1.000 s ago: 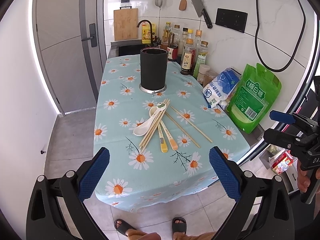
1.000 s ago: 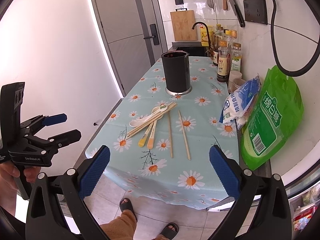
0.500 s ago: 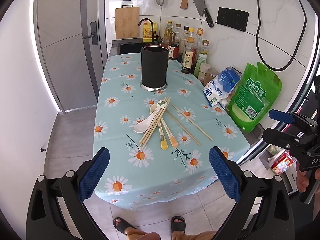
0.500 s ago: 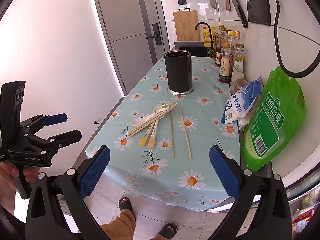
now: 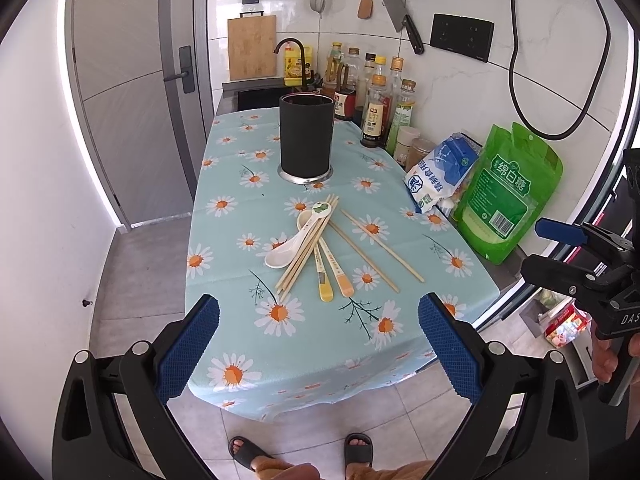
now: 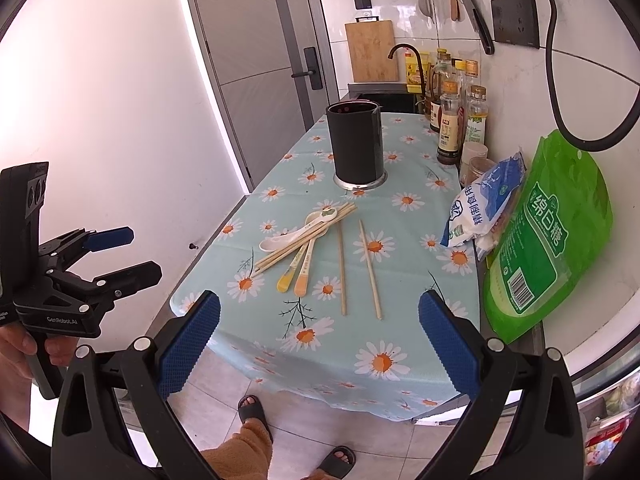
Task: Organize utensils
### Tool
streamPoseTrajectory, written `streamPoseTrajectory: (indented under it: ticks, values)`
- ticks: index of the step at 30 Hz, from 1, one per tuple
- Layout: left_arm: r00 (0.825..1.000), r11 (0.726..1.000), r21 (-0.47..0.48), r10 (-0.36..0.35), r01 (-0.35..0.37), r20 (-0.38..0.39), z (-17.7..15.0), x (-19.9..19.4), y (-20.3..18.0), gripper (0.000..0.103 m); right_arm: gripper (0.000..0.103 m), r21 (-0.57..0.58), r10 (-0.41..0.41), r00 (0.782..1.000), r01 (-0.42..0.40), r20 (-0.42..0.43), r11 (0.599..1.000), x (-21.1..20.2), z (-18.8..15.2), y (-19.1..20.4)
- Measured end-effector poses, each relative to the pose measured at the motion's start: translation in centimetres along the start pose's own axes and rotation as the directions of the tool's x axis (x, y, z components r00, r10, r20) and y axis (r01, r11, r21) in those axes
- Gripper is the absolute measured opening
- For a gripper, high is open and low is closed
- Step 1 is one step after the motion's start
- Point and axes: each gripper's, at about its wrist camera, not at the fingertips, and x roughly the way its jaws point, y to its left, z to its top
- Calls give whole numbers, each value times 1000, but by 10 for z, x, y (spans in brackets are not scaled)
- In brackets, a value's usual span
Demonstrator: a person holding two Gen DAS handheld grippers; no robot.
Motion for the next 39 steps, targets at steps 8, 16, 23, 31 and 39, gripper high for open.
streamPoseTrajectory:
  ticks: [8, 16, 23, 31, 39]
  values:
    - [1000, 1000, 8, 14, -14, -8, 7, 1, -4, 97, 99, -4, 7, 1000, -7, 6, 1000, 3, 1, -3]
    - [999, 999, 13, 39, -38, -16, 13, 3, -10, 97, 99, 11, 35, 999, -35, 3, 999, 6, -2, -14]
    - [998, 998, 32, 58, -57, -28, 15, 6, -19, 97, 99, 43, 62, 998, -61, -5, 997, 9, -1, -24]
    - [997, 998, 35, 59, -57, -45, 18, 10, -20, 97, 99, 21, 67, 997, -66, -29, 998, 17, 5, -26]
    - [998, 999, 39, 26, -23, -65, 32, 33, -3, 97, 99, 42, 46, 997, -44, -59, 998, 42, 20, -30]
